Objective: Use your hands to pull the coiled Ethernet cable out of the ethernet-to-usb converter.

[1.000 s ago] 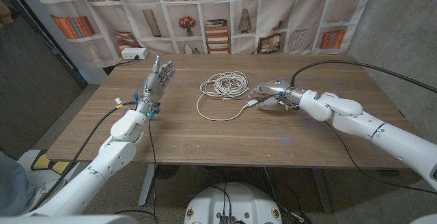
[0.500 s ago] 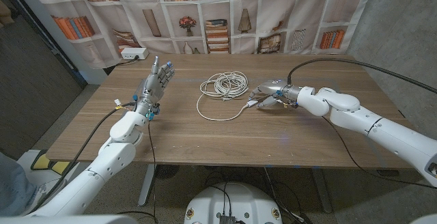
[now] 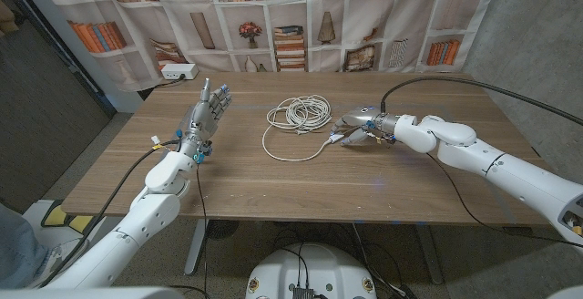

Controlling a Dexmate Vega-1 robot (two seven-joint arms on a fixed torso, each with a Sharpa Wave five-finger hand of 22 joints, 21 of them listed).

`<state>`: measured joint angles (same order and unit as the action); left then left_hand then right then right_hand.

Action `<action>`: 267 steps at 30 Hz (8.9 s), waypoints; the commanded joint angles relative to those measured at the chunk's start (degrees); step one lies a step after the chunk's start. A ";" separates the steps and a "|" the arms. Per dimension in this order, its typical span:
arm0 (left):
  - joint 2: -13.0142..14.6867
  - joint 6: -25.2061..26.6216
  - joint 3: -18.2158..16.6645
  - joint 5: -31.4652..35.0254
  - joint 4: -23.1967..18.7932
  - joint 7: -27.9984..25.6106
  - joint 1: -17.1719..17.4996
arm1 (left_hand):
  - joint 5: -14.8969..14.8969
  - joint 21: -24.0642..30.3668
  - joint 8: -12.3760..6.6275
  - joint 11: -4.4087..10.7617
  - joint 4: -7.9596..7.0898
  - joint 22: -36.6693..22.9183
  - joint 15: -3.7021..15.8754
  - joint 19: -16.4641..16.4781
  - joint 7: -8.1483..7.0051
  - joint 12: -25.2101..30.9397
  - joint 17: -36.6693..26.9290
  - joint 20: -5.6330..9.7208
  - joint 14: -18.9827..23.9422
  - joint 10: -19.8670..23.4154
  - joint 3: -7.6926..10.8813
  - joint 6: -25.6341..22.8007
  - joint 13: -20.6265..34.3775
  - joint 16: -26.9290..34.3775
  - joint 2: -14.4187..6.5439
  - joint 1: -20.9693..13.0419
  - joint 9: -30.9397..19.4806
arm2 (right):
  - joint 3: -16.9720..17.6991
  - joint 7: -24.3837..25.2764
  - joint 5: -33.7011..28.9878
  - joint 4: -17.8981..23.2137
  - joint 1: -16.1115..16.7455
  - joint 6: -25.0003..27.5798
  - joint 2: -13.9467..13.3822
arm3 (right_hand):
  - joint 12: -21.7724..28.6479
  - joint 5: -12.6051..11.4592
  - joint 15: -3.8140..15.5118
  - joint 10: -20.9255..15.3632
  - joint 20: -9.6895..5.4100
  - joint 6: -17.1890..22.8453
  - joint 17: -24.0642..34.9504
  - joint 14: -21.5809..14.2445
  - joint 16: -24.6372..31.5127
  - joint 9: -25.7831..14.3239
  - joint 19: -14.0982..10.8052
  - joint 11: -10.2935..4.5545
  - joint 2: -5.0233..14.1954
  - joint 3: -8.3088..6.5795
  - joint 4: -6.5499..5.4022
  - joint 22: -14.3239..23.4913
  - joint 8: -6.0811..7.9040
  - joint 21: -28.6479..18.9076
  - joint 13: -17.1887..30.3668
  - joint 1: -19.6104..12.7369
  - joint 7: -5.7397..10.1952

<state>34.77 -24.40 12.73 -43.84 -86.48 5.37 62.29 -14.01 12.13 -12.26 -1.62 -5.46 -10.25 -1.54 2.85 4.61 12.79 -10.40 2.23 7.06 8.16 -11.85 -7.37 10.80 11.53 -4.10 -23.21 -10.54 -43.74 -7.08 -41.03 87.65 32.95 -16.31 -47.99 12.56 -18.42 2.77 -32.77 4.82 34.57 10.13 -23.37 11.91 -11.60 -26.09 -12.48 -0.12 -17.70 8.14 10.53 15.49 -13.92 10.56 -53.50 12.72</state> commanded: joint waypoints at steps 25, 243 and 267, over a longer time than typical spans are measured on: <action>0.13 -0.32 -0.57 -0.12 -1.43 -0.45 1.35 | -0.36 -0.15 0.17 -0.14 0.06 -0.16 0.16 0.26 -0.17 -0.33 -0.17 -0.59 0.47 0.74 -0.50 -0.72 0.15 -0.31 -0.24 -0.29 -0.12 | -5.86 12.08 -5.70 -13.34 -5.71 -8.82 4.38 | 1.19 -1.16 8.29 -15.24 -3.44 12.58 0.17 -11.89 -0.07 -0.07 -5.22 -0.16 1.27 0.41 -0.09 0.21 2.82 0.33 0.30 -3.45 0.22; 3.52 43.03 32.71 115.02 -18.13 -47.81 -15.09 | -2.50 -0.23 -2.81 14.22 12.60 0.03 13.25 7.21 -17.06 -0.10 0.10 0.90 20.61 28.98 5.05 -27.98 0.73 0.29 0.97 -35.24 -1.02 | 12.94 -12.65 56.88 20.46 1.83 32.60 -3.36 | 3.84 4.39 10.47 -36.96 -9.35 28.26 0.06 -33.63 -1.46 -0.20 -6.44 0.66 5.23 0.90 -1.07 0.34 3.55 1.52 2.89 -11.08 -0.44; 0.64 45.28 34.25 117.32 -17.95 -42.70 -16.88 | -4.34 -0.75 -2.47 12.67 10.72 -0.12 10.04 1.92 -15.33 -1.32 -0.65 -4.28 4.56 4.29 2.65 -32.55 2.97 -0.77 1.01 -33.82 -0.31 | 14.25 -10.51 60.54 20.88 4.07 32.81 -5.42 | 3.89 4.52 10.39 -36.99 -9.16 28.31 0.01 -33.60 -1.57 -0.26 -6.66 0.63 5.23 0.93 -1.11 0.34 3.30 1.48 3.13 -10.90 -0.40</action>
<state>36.79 20.24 46.21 72.89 -105.55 -37.40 46.25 -18.02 11.51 -14.20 10.73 4.97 -10.28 2.05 4.87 -10.68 10.84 -10.92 -1.65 11.64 11.92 -8.84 -38.71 13.83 10.42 -2.89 -56.67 -10.81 -30.09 -18.23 17.61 108.90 36.14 16.79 -52.85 16.14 -13.90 8.62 -65.76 -2.97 56.59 10.15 -56.43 10.39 -11.61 -32.01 -8.57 0.49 -16.81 7.12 10.80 18.47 -12.10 13.48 -60.30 6.67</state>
